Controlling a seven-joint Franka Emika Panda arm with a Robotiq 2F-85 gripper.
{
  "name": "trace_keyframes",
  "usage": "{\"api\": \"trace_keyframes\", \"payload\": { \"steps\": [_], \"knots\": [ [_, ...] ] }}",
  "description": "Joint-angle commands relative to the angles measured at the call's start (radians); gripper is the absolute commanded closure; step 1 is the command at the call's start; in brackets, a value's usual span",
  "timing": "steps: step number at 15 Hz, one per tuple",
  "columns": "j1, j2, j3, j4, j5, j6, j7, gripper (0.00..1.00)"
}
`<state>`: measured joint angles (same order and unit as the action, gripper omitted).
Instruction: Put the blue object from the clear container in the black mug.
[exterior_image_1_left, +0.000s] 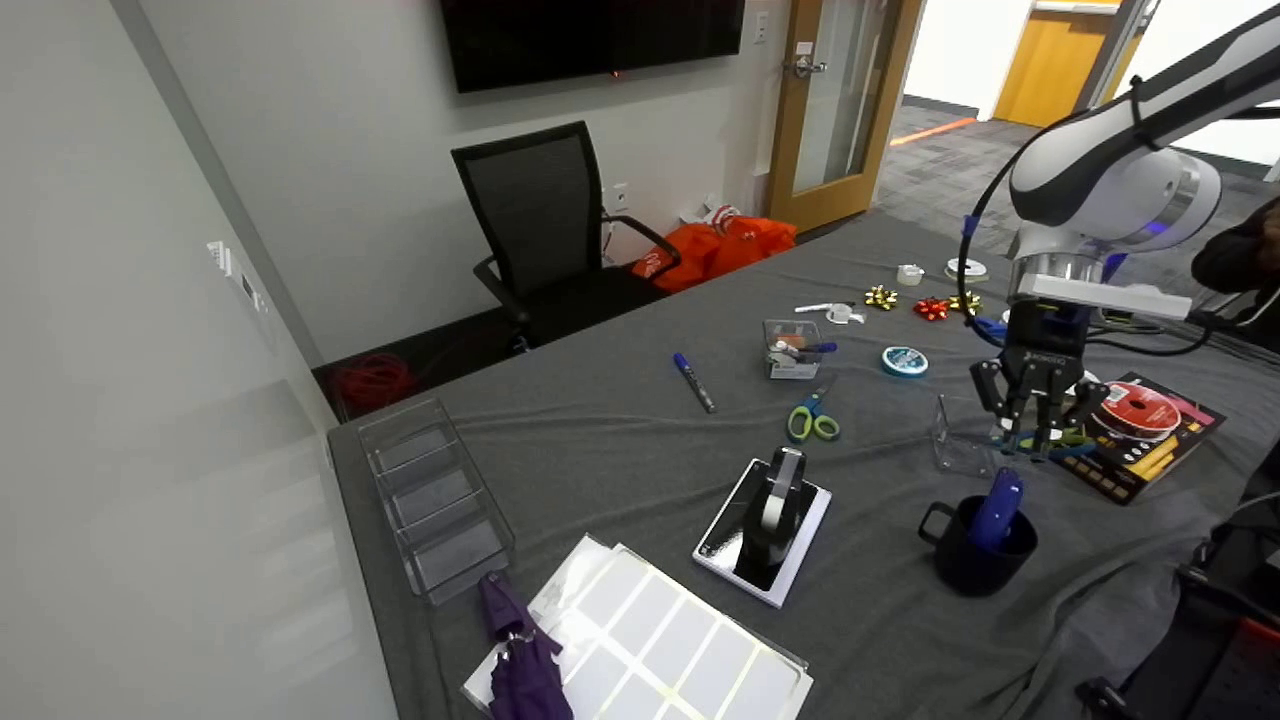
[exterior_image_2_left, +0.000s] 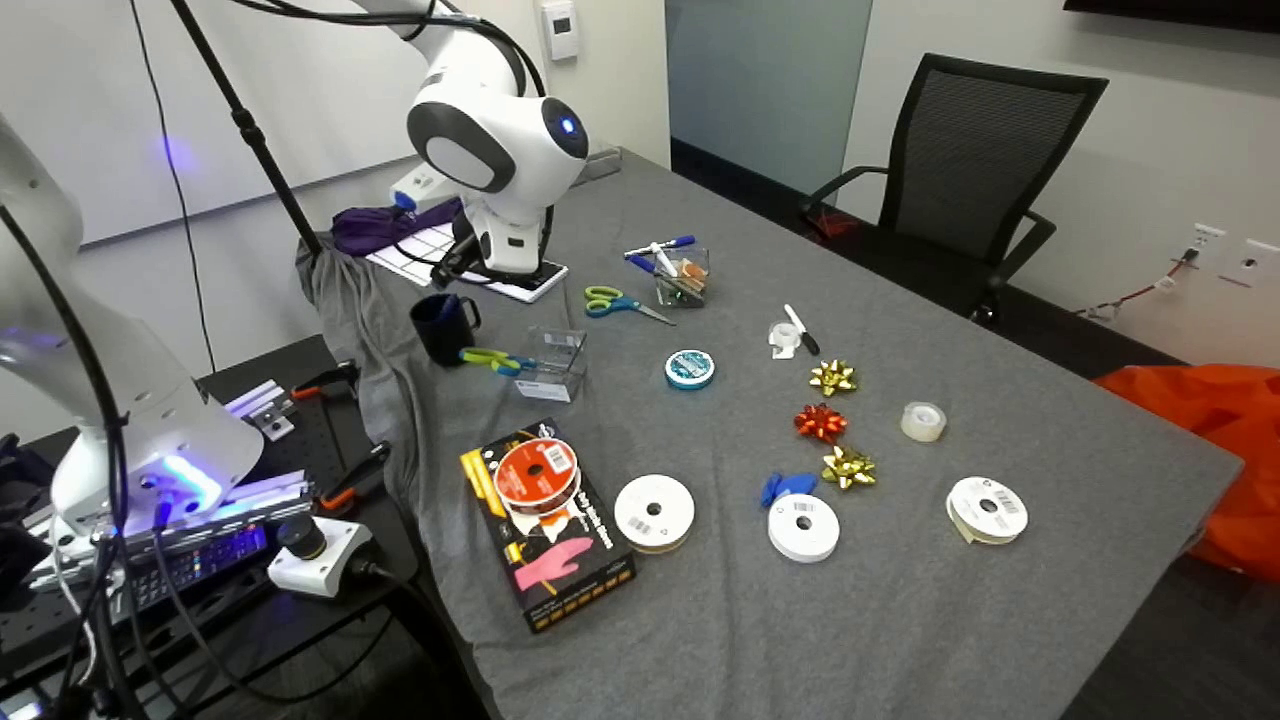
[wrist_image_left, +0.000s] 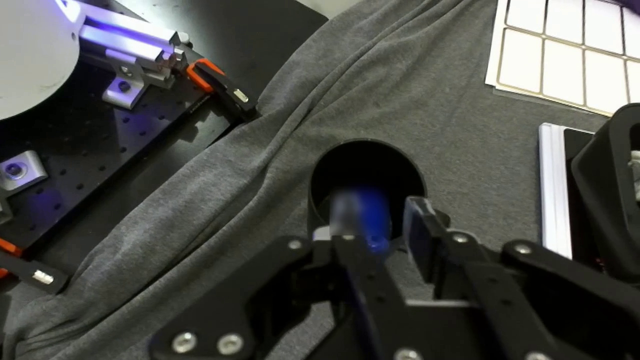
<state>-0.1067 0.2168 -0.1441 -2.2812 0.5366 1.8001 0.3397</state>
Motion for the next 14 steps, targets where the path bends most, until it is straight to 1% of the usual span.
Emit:
{"api": "trace_keyframes", "payload": {
  "steps": [1,4,5,6,8,11,13,14],
  "knots": [
    [-0.009,-0.015,0.012,-0.031,0.045,0.032,-0.059,0.37],
    [-0.009,-0.033,0.007,-0.036,0.031,0.033,-0.083,0.18],
    [-0.005,-0.052,0.004,-0.049,0.008,0.062,-0.09,0.1],
    [0.002,-0.078,0.002,-0.068,-0.028,0.116,-0.1,0.04],
    [0.009,-0.107,0.002,-0.086,-0.108,0.186,-0.099,0.0],
    [0.015,-0.176,0.007,-0.135,-0.221,0.3,-0.078,0.0],
    [0.014,-0.223,0.012,-0.168,-0.27,0.375,-0.077,0.0],
    [0.012,-0.246,0.015,-0.185,-0.276,0.416,-0.081,0.0]
  ]
}}
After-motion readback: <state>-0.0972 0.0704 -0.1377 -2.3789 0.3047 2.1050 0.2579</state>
